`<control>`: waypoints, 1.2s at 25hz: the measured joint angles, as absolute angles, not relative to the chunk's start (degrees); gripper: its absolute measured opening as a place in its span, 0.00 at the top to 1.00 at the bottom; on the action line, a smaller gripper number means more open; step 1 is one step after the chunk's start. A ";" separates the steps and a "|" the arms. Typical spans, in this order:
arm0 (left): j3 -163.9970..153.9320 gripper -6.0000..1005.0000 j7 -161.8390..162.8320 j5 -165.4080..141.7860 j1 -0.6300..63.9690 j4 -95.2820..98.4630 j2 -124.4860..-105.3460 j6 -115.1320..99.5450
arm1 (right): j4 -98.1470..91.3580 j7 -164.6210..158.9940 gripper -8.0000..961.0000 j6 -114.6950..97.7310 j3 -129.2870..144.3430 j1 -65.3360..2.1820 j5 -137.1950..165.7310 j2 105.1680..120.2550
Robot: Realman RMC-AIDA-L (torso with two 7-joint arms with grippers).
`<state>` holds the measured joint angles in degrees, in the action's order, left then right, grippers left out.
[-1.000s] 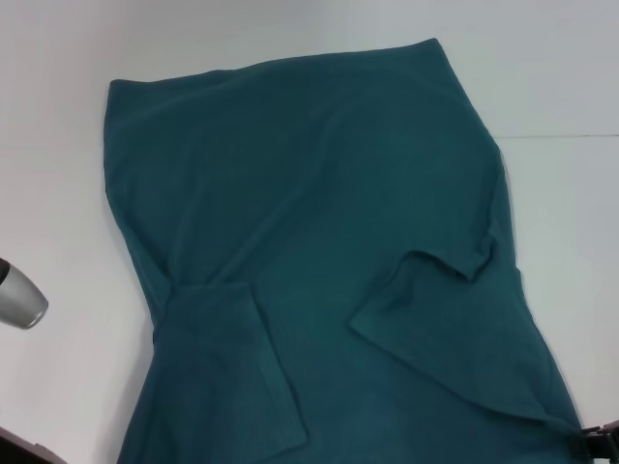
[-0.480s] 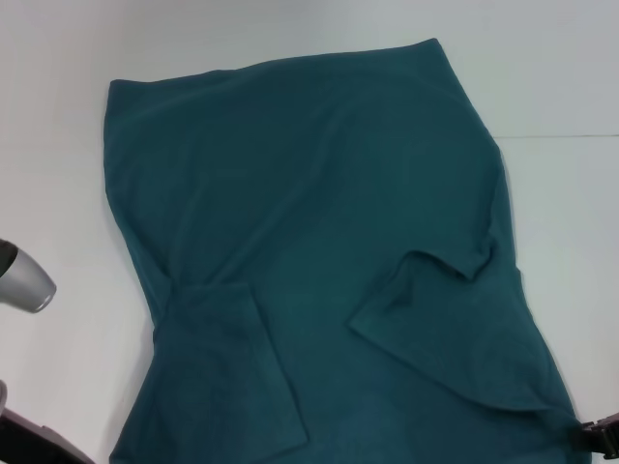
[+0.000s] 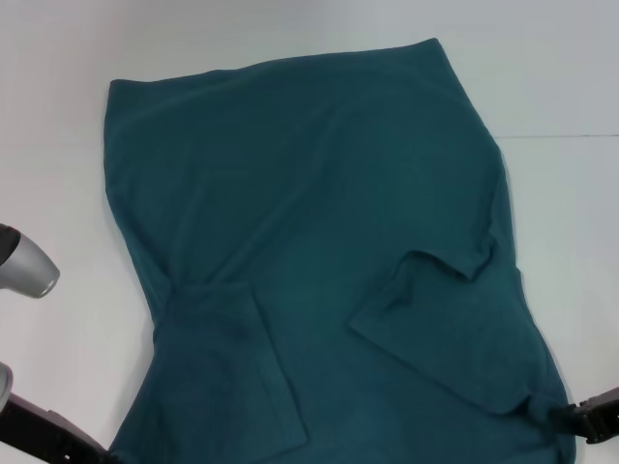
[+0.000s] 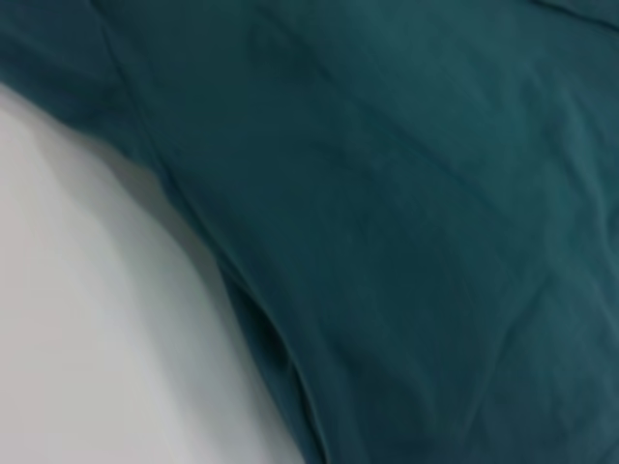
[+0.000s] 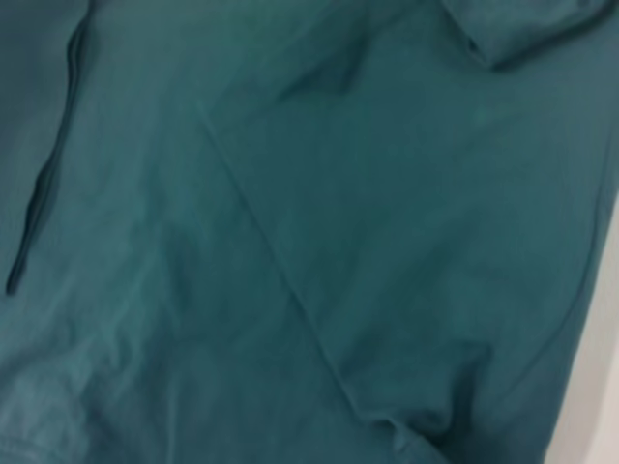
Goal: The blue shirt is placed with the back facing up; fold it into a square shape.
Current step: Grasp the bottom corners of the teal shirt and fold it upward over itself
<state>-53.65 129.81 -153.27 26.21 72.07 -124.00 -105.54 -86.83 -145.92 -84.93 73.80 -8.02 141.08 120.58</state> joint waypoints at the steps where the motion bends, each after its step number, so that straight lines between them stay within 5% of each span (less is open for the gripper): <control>1: -53.37 0.95 129.81 -153.20 26.17 72.06 -124.00 -105.49 | -86.97 -145.91 0.96 -84.91 73.82 -8.14 141.07 120.57; 30: -45.06 0.95 129.82 -149.30 31.17 72.83 -122.97 -99.93 | -90.47 -142.73 0.97 -83.85 64.74 -13.68 137.19 120.19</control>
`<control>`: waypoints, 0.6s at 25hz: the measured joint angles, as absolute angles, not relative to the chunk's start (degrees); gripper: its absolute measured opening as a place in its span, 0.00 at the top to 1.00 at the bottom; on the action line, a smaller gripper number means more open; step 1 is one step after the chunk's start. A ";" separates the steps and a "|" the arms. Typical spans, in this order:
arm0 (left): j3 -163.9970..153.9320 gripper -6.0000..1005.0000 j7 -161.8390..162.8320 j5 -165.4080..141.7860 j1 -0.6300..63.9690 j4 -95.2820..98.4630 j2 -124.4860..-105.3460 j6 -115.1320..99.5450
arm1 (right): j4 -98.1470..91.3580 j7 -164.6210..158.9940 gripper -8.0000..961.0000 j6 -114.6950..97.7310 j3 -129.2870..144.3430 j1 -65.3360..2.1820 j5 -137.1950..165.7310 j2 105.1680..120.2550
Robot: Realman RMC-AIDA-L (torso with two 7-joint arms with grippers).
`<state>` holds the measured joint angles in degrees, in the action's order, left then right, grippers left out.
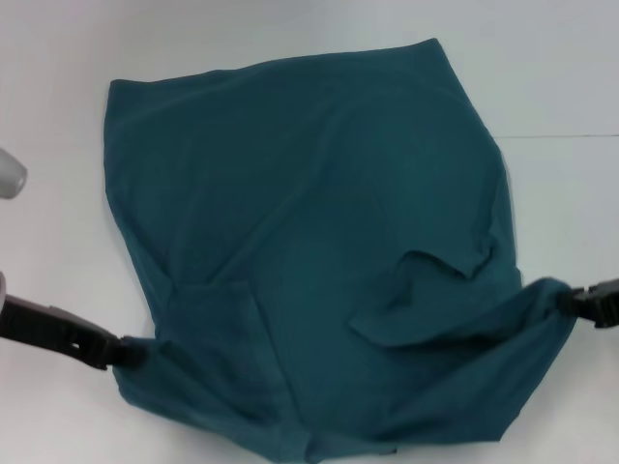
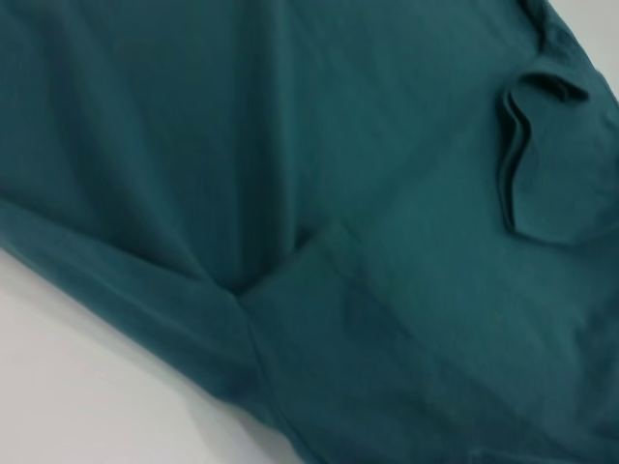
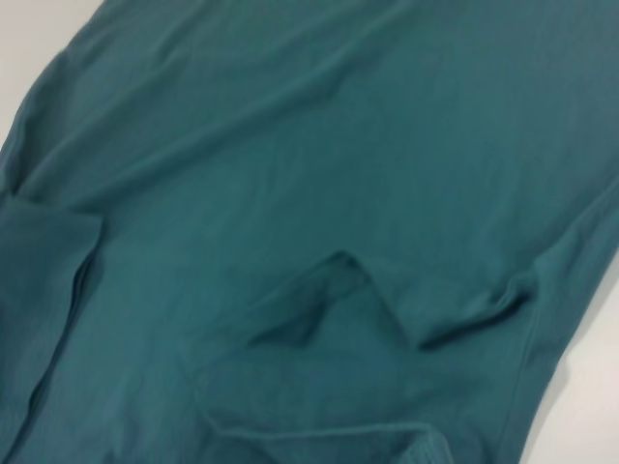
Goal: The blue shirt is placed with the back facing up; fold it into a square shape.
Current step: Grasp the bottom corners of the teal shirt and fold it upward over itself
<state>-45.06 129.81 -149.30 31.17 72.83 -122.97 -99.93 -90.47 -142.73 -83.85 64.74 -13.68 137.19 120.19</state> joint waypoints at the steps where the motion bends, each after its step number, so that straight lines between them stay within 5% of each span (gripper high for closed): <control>1: -44.76 0.95 129.81 -149.17 31.39 72.98 -122.84 -99.60 | -90.51 -142.61 0.97 -83.60 64.19 -14.04 137.18 120.17; 15: -43.68 0.94 127.93 -144.90 33.51 73.21 -121.04 -91.39 | -89.53 -141.10 0.96 -79.92 59.15 -20.87 137.61 119.72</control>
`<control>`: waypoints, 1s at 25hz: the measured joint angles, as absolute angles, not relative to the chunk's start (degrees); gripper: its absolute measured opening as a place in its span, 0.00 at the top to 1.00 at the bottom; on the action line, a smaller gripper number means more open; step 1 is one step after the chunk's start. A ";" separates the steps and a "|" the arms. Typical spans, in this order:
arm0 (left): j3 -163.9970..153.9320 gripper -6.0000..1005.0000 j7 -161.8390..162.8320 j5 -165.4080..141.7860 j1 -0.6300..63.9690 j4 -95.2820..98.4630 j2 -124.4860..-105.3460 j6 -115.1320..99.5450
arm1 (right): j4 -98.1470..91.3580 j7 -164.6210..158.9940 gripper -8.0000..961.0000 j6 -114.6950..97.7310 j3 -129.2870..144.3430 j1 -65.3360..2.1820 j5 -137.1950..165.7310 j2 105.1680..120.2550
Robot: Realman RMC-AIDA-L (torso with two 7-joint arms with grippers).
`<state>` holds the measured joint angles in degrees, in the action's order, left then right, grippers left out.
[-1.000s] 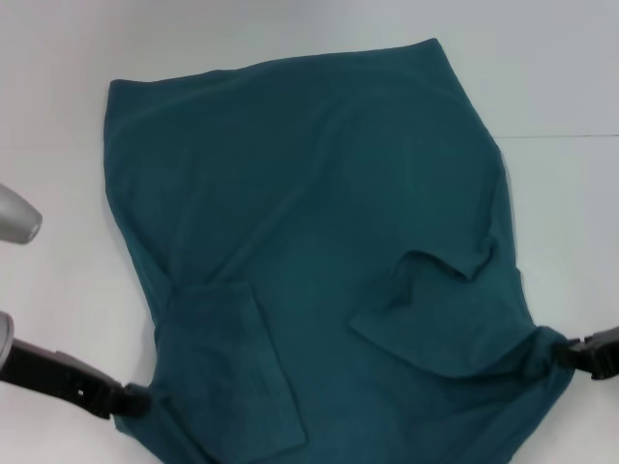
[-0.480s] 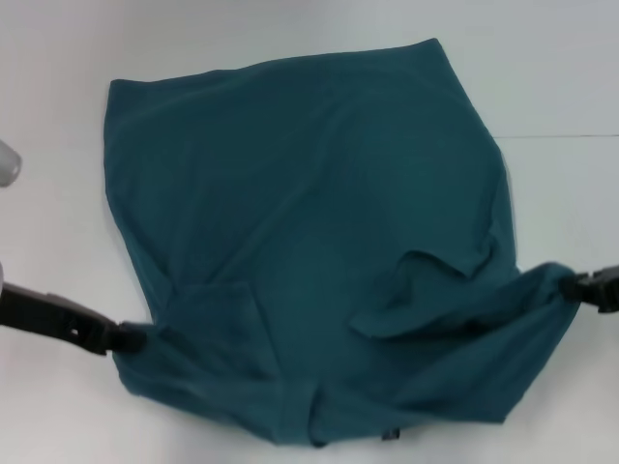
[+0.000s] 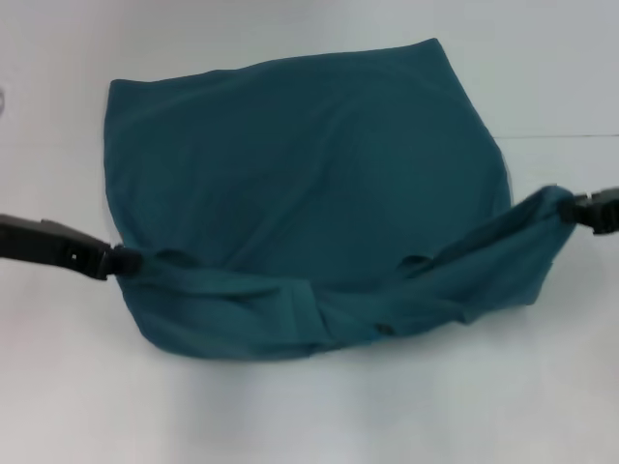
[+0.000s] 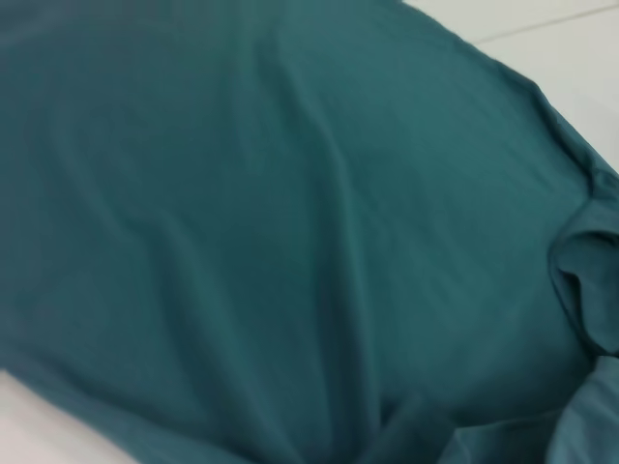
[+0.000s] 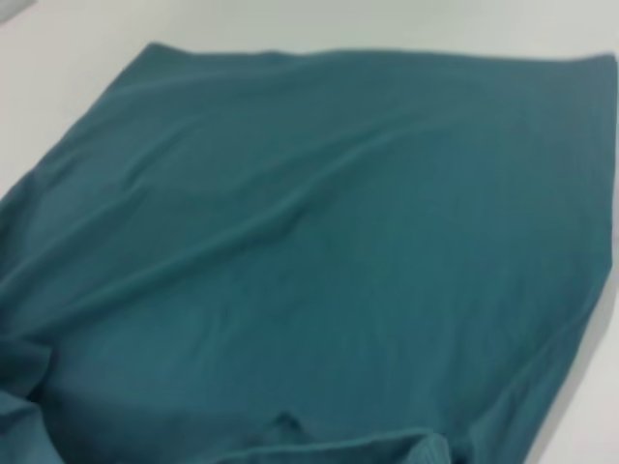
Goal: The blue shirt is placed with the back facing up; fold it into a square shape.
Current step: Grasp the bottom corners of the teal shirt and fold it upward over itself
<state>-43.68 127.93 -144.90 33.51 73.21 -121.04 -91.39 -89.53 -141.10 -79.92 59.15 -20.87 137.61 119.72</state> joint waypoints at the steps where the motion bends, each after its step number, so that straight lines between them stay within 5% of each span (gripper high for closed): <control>1: -43.68 0.94 127.53 -144.90 33.90 72.72 -121.03 -90.23 | -89.14 -141.01 0.96 -79.40 59.03 -21.63 137.77 119.68; 25: -43.80 0.95 120.48 -138.89 39.08 63.02 -119.60 -64.81 | -70.52 -137.06 0.96 -59.13 57.11 -37.69 144.99 118.26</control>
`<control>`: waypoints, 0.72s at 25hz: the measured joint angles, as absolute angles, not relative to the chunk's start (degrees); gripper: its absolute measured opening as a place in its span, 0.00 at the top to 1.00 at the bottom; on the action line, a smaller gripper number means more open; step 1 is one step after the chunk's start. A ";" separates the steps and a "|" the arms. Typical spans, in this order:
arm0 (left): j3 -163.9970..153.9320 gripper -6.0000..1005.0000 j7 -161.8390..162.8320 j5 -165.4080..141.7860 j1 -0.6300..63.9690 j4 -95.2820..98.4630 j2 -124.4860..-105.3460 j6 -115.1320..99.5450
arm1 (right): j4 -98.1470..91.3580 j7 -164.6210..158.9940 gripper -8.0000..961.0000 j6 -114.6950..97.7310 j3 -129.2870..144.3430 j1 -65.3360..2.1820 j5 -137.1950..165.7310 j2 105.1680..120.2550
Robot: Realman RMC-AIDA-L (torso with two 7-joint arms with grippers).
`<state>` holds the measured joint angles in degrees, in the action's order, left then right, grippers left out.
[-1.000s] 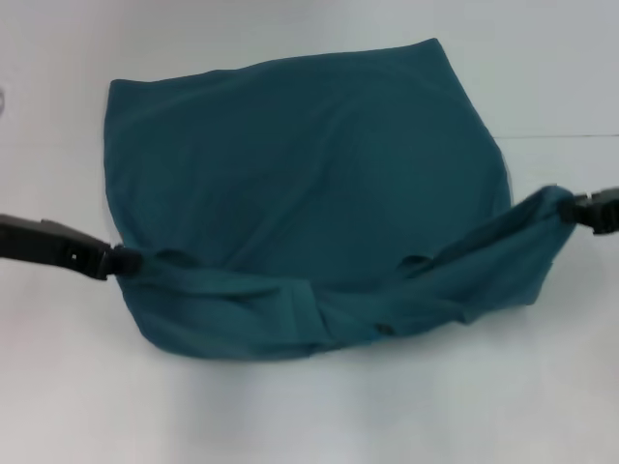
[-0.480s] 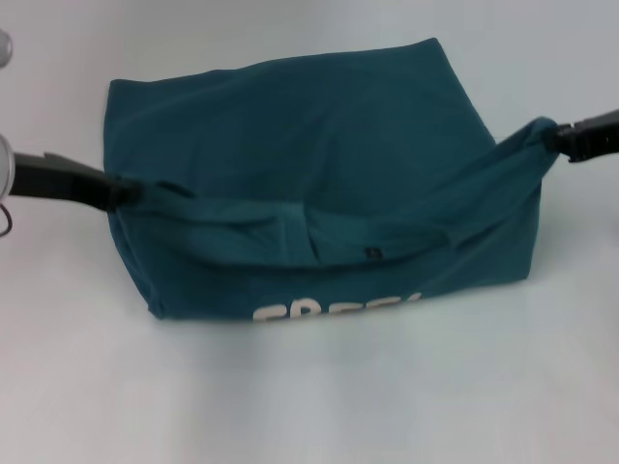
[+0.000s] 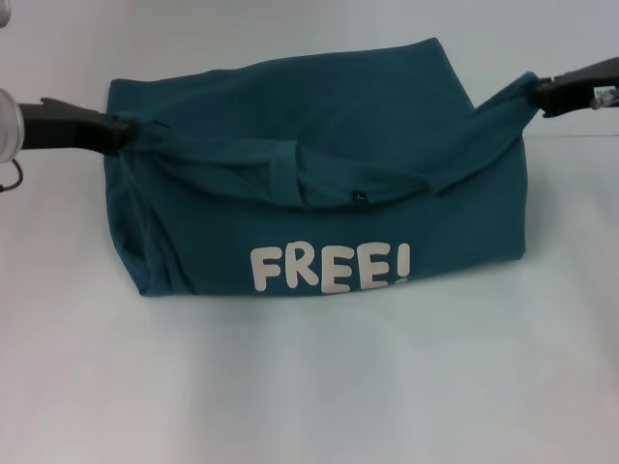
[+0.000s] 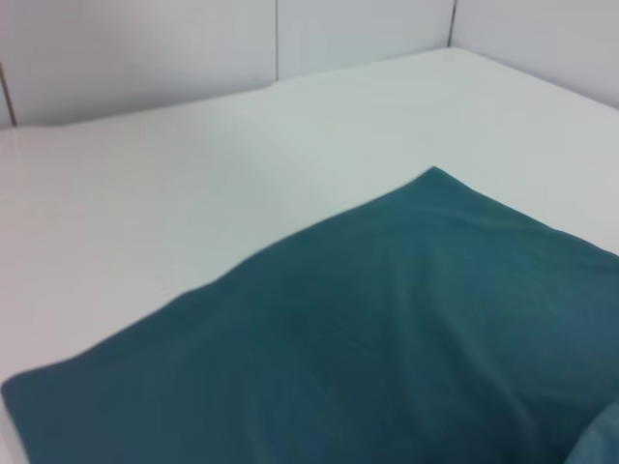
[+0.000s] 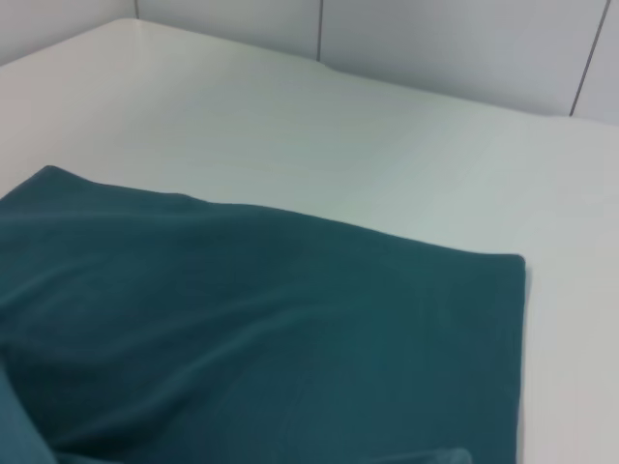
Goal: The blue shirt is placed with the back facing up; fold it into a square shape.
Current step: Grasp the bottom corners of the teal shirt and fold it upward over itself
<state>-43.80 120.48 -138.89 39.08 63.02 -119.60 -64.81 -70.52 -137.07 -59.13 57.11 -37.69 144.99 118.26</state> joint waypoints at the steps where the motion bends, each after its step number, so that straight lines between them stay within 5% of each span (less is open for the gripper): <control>1: -43.82 0.95 120.13 -138.79 39.34 62.54 -119.58 -64.12 | -70.18 -136.90 0.97 -58.49 57.12 -37.97 145.08 118.31; 18: -43.89 0.95 114.94 -134.40 41.00 57.58 -119.48 -54.22 | -58.28 -132.93 0.97 -46.97 57.09 -44.34 145.20 116.74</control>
